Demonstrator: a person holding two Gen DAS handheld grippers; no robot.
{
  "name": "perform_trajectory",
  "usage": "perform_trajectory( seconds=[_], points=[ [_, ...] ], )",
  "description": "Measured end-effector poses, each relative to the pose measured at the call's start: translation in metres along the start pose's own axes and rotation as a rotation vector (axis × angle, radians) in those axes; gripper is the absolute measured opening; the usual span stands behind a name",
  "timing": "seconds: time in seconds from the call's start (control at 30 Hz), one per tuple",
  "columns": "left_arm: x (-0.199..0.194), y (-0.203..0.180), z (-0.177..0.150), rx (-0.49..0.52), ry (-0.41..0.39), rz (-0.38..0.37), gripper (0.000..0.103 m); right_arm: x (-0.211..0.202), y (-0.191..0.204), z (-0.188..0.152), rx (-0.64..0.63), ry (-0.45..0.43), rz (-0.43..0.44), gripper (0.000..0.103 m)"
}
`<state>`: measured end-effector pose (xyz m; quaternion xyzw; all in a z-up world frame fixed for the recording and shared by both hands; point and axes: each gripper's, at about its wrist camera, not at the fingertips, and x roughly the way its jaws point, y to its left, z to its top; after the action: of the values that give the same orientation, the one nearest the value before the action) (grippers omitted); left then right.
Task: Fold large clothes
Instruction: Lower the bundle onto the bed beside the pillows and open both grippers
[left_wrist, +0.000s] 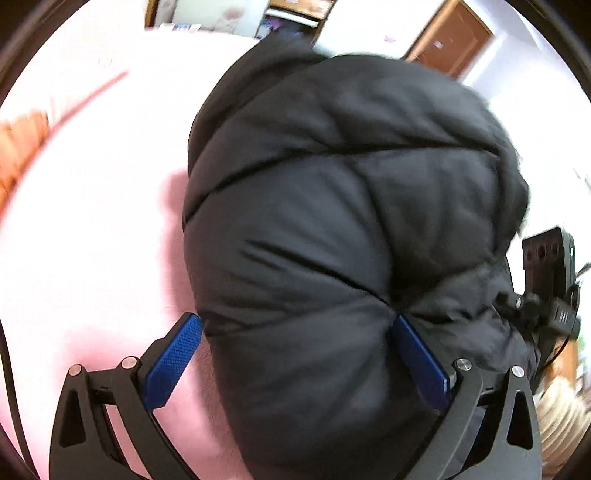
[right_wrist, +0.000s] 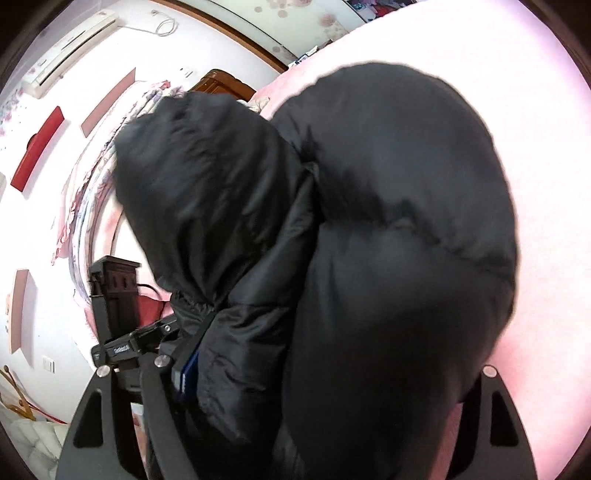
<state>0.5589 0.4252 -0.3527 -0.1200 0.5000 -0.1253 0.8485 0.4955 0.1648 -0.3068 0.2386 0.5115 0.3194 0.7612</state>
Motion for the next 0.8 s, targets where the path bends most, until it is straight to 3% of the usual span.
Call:
perform_trajectory(
  seconds=[0.2,0.33,0.4,0.47,0.57,0.7,0.8],
  points=[
    [-0.029,-0.082,-0.012,0.112,-0.052,0.036,0.103,-0.035,0.006,0.0,0.014,-0.028,-0.021,0.085],
    [-0.045,-0.093,-0.052,0.166,-0.056,0.059,0.102,-0.076,0.004,-0.019,-0.027,-0.075,-0.034,0.085],
    [-0.038,-0.139,-0.061,0.177,-0.054,0.071,0.102,-0.093,0.014,-0.025,-0.066,-0.103,-0.052,0.085],
    [-0.038,-0.155,-0.08,0.178,-0.063,0.084,0.103,-0.099,0.033,-0.023,-0.108,-0.128,-0.089,0.085],
    [-0.048,-0.19,-0.082,0.172,-0.077,0.117,0.102,-0.115,0.069,-0.02,-0.197,-0.166,-0.149,0.085],
    [-0.094,-0.226,-0.062,0.181,-0.131,0.192,0.102,-0.151,0.1,-0.048,-0.32,-0.21,-0.27,0.085],
    [-0.132,-0.265,-0.076,0.179,-0.184,0.198,0.102,-0.177,0.116,-0.074,-0.388,-0.212,-0.351,0.085]
  ],
)
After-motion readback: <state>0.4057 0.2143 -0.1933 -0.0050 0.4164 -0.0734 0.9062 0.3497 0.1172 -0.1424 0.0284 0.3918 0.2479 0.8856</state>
